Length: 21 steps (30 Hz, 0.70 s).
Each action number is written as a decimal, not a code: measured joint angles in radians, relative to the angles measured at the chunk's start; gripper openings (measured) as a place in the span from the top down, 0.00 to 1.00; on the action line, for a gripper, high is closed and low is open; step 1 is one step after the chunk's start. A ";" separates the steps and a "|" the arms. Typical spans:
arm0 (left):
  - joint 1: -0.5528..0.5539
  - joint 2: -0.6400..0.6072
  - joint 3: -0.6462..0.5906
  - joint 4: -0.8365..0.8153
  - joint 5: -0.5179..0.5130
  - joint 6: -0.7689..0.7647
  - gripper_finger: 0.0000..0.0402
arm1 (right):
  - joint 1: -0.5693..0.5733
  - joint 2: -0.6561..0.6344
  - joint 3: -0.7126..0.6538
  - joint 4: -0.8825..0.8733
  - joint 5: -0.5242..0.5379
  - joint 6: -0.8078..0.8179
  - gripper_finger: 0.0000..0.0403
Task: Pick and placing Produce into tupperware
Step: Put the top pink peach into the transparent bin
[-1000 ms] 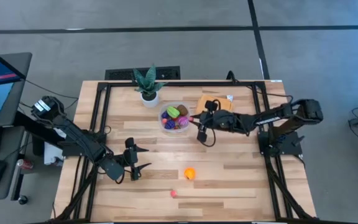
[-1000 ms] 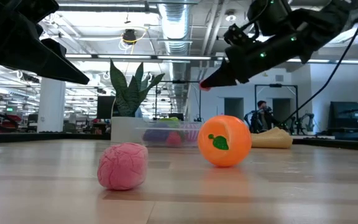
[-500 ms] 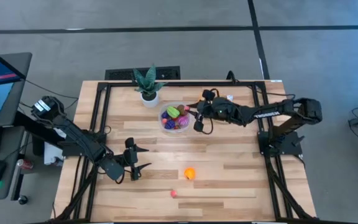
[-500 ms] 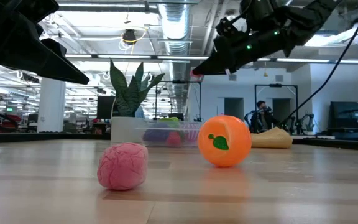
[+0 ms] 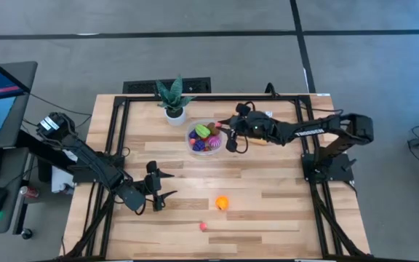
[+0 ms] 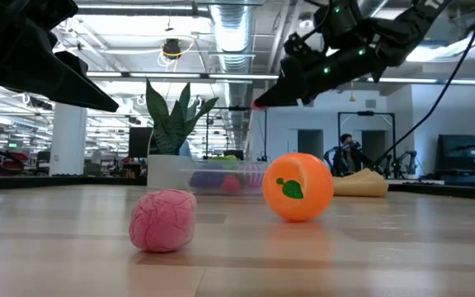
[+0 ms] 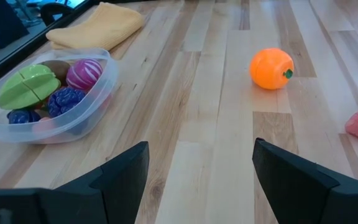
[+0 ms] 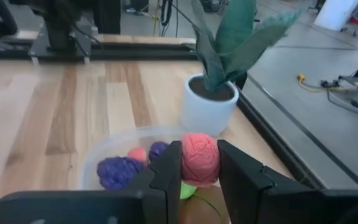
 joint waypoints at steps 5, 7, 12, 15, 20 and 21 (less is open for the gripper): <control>0.000 0.000 0.000 0.000 0.000 0.000 0.31 | -0.015 0.077 0.006 0.033 0.000 0.013 0.71; 0.000 0.000 0.000 0.000 0.000 0.000 0.31 | -0.020 0.117 0.029 0.038 -0.004 0.023 0.71; 0.000 0.000 0.000 0.000 0.000 0.000 0.31 | -0.036 0.212 0.102 0.018 -0.057 0.039 0.71; 0.000 0.000 0.000 0.000 0.000 0.000 0.31 | -0.040 0.256 0.159 -0.039 -0.062 0.044 0.71; 0.000 0.000 0.000 -0.004 0.000 -0.002 0.31 | -0.052 0.300 0.239 -0.214 -0.061 0.068 0.71; 0.000 0.000 0.000 -0.004 0.000 -0.002 0.31 | -0.052 0.300 0.240 -0.237 -0.060 0.074 0.71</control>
